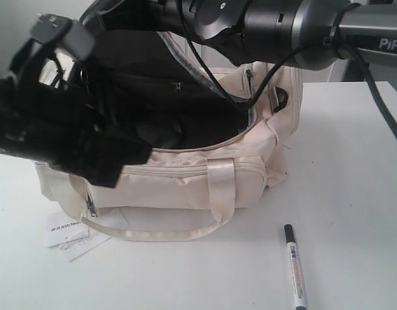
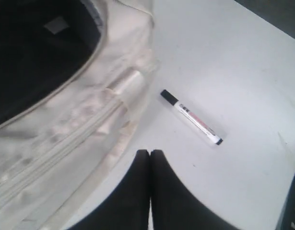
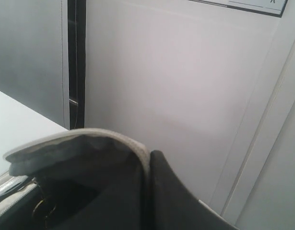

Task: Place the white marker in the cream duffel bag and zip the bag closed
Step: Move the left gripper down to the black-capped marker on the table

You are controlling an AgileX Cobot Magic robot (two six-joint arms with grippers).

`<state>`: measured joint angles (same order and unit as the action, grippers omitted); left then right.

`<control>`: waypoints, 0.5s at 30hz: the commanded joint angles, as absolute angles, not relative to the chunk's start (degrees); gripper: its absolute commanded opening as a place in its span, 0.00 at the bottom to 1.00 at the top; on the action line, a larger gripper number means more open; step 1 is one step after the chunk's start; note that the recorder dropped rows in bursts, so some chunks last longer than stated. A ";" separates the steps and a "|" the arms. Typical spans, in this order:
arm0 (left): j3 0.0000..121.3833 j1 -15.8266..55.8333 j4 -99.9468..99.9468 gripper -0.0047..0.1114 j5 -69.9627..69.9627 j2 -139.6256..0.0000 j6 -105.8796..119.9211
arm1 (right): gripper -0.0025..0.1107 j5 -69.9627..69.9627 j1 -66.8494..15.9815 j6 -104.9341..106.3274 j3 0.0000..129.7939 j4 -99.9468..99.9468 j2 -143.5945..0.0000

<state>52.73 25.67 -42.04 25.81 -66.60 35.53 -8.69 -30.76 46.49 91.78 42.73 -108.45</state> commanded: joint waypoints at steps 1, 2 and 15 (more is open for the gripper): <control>52.72 34.26 -42.72 0.04 21.50 -71.41 35.88 | 0.02 -10.40 -30.25 46.19 91.93 42.80 -107.45; 52.72 35.68 -42.72 0.04 20.63 -72.44 35.88 | 0.02 -10.40 -30.25 46.19 91.93 42.80 -107.45; 53.98 49.52 -43.04 0.04 10.25 -85.25 36.03 | 0.02 -10.40 -30.25 46.19 91.93 42.80 -107.45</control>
